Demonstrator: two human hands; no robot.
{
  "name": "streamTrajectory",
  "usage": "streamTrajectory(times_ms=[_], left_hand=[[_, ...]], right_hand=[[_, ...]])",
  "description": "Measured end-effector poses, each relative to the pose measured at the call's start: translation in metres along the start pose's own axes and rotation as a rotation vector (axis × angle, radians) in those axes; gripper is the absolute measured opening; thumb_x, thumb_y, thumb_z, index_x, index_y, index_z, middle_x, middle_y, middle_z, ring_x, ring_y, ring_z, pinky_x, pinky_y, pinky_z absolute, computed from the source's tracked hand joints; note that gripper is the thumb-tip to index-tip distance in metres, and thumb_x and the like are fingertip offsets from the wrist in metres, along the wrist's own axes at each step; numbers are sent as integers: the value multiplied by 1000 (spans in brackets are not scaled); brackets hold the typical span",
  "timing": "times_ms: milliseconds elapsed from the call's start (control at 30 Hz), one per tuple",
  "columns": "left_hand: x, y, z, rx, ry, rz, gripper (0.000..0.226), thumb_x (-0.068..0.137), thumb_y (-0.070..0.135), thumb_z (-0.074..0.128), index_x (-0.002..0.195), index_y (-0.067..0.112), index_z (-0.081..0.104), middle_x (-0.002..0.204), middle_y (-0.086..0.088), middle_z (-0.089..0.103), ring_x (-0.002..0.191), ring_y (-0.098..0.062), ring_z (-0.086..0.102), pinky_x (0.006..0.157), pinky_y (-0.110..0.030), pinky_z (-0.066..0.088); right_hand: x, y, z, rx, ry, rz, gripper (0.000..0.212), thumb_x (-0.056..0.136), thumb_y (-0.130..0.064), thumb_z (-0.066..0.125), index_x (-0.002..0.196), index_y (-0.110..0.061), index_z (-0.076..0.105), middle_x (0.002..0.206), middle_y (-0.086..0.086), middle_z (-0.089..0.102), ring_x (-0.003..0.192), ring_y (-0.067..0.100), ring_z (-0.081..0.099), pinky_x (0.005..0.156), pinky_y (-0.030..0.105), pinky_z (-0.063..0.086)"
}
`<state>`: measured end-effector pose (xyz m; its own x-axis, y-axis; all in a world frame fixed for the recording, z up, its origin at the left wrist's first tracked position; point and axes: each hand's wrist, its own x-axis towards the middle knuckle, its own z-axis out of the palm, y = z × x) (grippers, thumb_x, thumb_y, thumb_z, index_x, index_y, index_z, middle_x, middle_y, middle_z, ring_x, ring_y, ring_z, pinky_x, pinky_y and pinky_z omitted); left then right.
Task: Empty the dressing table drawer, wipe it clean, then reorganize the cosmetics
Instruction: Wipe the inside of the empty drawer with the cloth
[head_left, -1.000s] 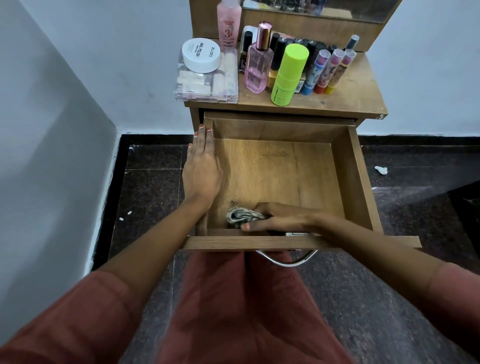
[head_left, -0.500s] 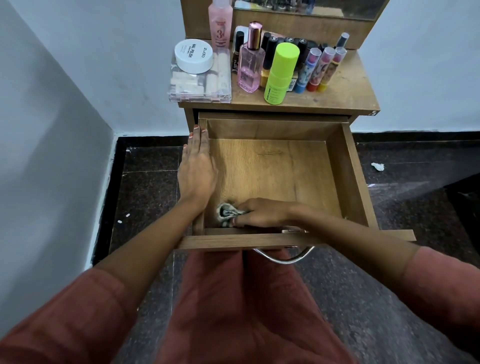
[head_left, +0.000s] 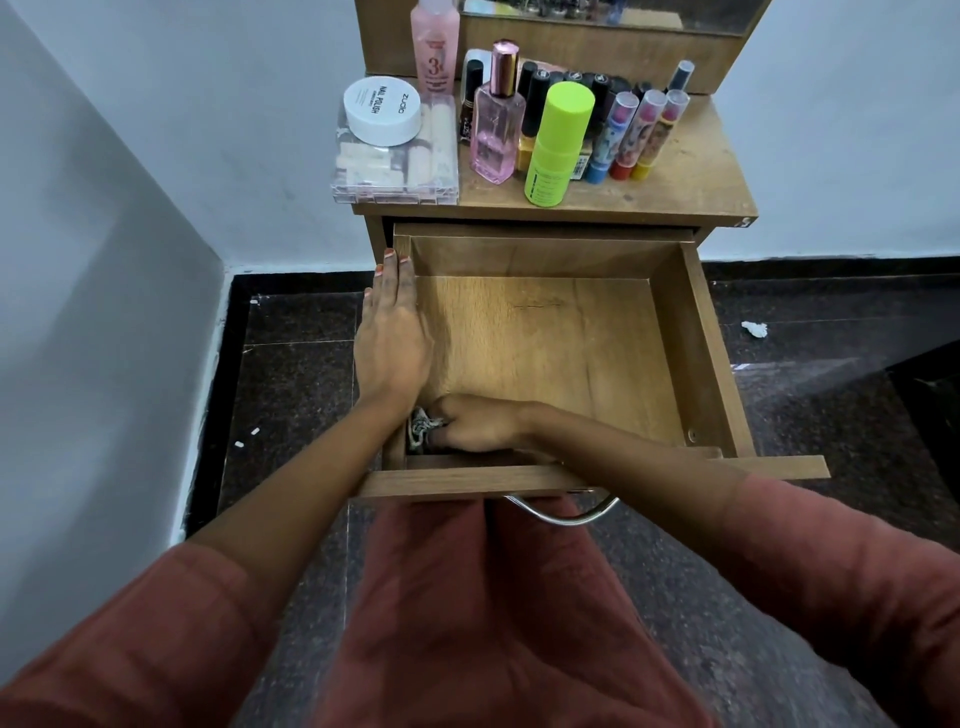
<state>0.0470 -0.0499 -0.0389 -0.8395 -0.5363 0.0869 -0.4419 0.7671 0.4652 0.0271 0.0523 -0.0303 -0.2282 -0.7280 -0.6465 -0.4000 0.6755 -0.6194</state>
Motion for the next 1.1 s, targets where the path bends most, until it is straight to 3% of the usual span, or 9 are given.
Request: streamTrajectory(times_ms=[133, 300, 400, 500, 667, 800, 967, 1033, 1100], left_hand=[[1, 0, 0, 6, 5, 7, 52, 95, 4, 29, 145, 6, 18, 156, -11, 11, 144, -23, 14, 119, -32, 10], [1, 1, 0, 5, 14, 3, 50, 96, 4, 29, 145, 6, 18, 156, -11, 12, 144, -24, 15, 120, -33, 13], [0, 1, 0, -4, 6, -2, 50, 96, 5, 29, 145, 6, 18, 156, -11, 12, 144, -24, 15, 120, -34, 13], [0, 0, 0, -3, 8, 7, 51, 96, 4, 29, 145, 6, 18, 156, -11, 12, 144, -24, 15, 120, -33, 11], [1, 0, 0, 17, 12, 13, 51, 96, 5, 30, 145, 5, 19, 156, -11, 12, 144, -23, 15, 119, -31, 10], [1, 0, 1, 14, 21, 4, 50, 96, 5, 29, 145, 6, 20, 156, -12, 14, 144, -24, 16, 119, -32, 12], [1, 1, 0, 9, 12, 3, 51, 95, 4, 30, 145, 6, 20, 156, -11, 13, 144, -25, 17, 119, -33, 13], [1, 0, 0, 16, 10, 7, 52, 94, 3, 31, 145, 5, 20, 156, -11, 13, 144, -24, 16, 119, -33, 12], [0, 0, 0, 16, 8, 11, 52, 95, 4, 31, 145, 5, 19, 156, -11, 13, 144, -24, 15, 119, -32, 11]], right_hand=[[-7, 2, -7, 94, -37, 20, 19, 88, -13, 50, 69, -12, 49, 68, 1, 47, 64, 13, 43, 57, 24, 33], [-17, 6, -17, 202, -29, -40, 12, 89, -11, 51, 78, -7, 51, 78, 7, 48, 76, 17, 44, 72, 27, 35], [-9, 4, -10, 93, -2, -42, 33, 89, -5, 49, 58, -13, 40, 60, -1, 40, 55, 9, 37, 52, 17, 32], [1, 4, -3, -5, 21, -48, 38, 87, -2, 48, 54, -16, 36, 56, -3, 37, 52, 7, 34, 45, 13, 29], [-7, 10, -15, 117, -75, -18, 27, 88, -7, 53, 63, -11, 43, 64, 2, 40, 63, 14, 38, 63, 27, 31], [-11, 10, -18, 188, -97, -38, 11, 89, -9, 52, 90, 2, 55, 87, 9, 51, 84, 19, 46, 78, 31, 36], [-8, 13, -5, 105, -42, 2, 16, 90, -8, 51, 94, 6, 55, 83, 10, 52, 78, 20, 48, 73, 29, 38], [-18, 18, -7, 114, -48, 12, 10, 90, -8, 49, 85, -3, 55, 82, 4, 56, 76, 13, 51, 70, 22, 42], [-34, 28, -14, 125, -76, 35, 10, 92, -8, 46, 92, -7, 56, 94, 4, 61, 85, 15, 56, 76, 19, 45]])
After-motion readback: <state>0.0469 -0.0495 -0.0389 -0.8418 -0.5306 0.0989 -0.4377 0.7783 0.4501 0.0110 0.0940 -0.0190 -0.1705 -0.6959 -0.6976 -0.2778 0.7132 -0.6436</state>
